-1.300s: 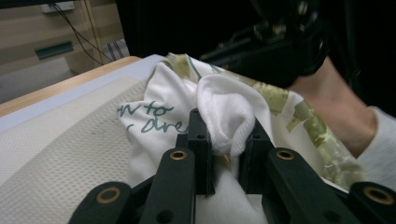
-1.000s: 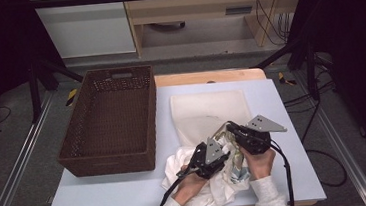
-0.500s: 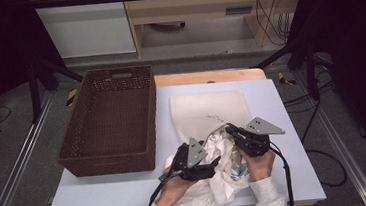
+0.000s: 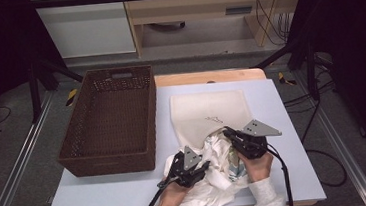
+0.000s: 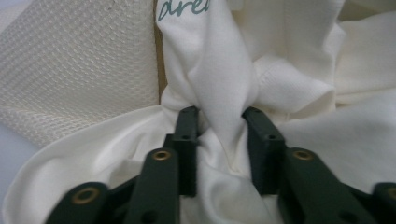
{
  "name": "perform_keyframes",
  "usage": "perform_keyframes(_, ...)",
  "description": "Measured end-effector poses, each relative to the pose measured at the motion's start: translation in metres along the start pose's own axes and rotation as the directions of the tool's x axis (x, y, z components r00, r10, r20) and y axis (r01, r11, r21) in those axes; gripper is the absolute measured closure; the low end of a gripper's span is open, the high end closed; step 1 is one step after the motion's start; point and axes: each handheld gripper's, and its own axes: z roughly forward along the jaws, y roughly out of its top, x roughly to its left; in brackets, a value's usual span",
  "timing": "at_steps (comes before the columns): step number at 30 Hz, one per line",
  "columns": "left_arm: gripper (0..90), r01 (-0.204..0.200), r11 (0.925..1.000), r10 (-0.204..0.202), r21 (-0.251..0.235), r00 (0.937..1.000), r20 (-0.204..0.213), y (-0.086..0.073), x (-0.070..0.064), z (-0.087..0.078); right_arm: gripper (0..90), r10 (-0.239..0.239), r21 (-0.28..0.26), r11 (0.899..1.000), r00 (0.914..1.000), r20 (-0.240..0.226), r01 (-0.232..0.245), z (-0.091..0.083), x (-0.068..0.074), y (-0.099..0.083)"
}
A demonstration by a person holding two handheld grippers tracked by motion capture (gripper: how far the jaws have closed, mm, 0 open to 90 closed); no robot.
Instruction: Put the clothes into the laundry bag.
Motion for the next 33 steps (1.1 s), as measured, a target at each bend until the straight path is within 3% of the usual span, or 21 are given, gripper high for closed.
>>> perform_keyframes(2, 76.7, -0.001, 0.9998, 0.001, -0.019, 1.0000, 0.005, 0.003, -0.001, -0.003, 86.7, -0.001, -0.001, 1.000, 1.0000, 0.001, 0.001, 0.000, 0.000, 0.000)
perform_keyframes(7, 79.7, 0.020, 0.9907, -0.014, -0.135, 0.9987, 0.049, 0.023, -0.007, -0.019, 86.7, 0.023, -0.007, 1.000, 0.9994, -0.026, -0.023, 0.002, 0.000, -0.001)
perform_keyframes(9, 79.9, -0.008, 0.9896, 0.015, -0.144, 0.9988, 0.046, 0.032, -0.013, -0.017, 86.8, 0.027, -0.011, 1.000, 0.9992, -0.029, -0.027, 0.002, 0.000, -0.001)
perform_keyframes(13, 79.9, -0.041, 0.9901, 0.045, -0.134, 0.9986, 0.028, 0.050, -0.022, 0.000, 86.8, 0.025, -0.018, 1.000, 0.9994, -0.023, -0.025, 0.001, 0.000, -0.001)
perform_keyframes(16, 79.7, -0.077, 0.9929, 0.075, -0.090, 0.9969, -0.024, 0.056, -0.023, 0.020, 86.8, 0.027, -0.024, 0.999, 0.9994, -0.020, -0.028, 0.000, -0.001, 0.000)
perform_keyframes(19, 79.0, -0.132, 0.9913, 0.130, -0.004, 0.9845, -0.118, 0.054, -0.017, 0.048, 86.7, 0.024, -0.038, 0.999, 0.9990, -0.037, -0.026, -0.003, -0.001, 0.001)
perform_keyframes(20, 78.8, -0.123, 0.9921, 0.125, 0.027, 0.9826, -0.137, 0.050, -0.013, 0.058, 86.7, 0.021, -0.041, 0.999, 0.9990, -0.038, -0.023, -0.004, -0.001, 0.002)
perform_keyframes(21, 78.5, -0.087, 0.9957, 0.091, 0.032, 0.9870, -0.133, 0.046, -0.005, 0.064, 86.7, 0.021, -0.043, 0.999, 0.9989, -0.041, -0.022, -0.005, -0.001, 0.002)
perform_keyframes(22, 77.9, -0.035, 0.9993, 0.036, 0.014, 0.9946, -0.097, 0.043, 0.003, 0.063, 86.7, 0.023, -0.040, 0.999, 0.9990, -0.038, -0.025, -0.005, -0.001, 0.002)
perform_keyframes(23, 76.7, -0.003, 1.0000, 0.003, -0.006, 0.9974, -0.072, 0.041, 0.007, 0.060, 86.7, 0.024, -0.036, 0.999, 0.9990, -0.037, -0.025, -0.005, -0.002, 0.002)
perform_keyframes(24, 75.0, 0.001, 0.9999, -0.002, -0.016, 0.9979, -0.065, 0.040, 0.009, 0.058, 86.7, 0.023, -0.035, 0.999, 0.9991, -0.037, -0.024, -0.005, -0.002, 0.002)
perform_keyframes(29, 56.5, -0.053, 0.9977, 0.050, -0.042, 0.9958, -0.077, 0.040, 0.006, 0.045, 86.7, 0.022, -0.019, 1.000, 0.9992, -0.033, -0.023, -0.003, -0.001, 0.000)
perform_keyframes(33, 39.2, -0.078, 0.9965, 0.077, -0.031, 0.9961, -0.044, 0.040, 0.005, 0.020, 86.7, 0.016, -0.011, 1.000, 0.9996, -0.022, -0.017, -0.002, -0.001, -0.001)
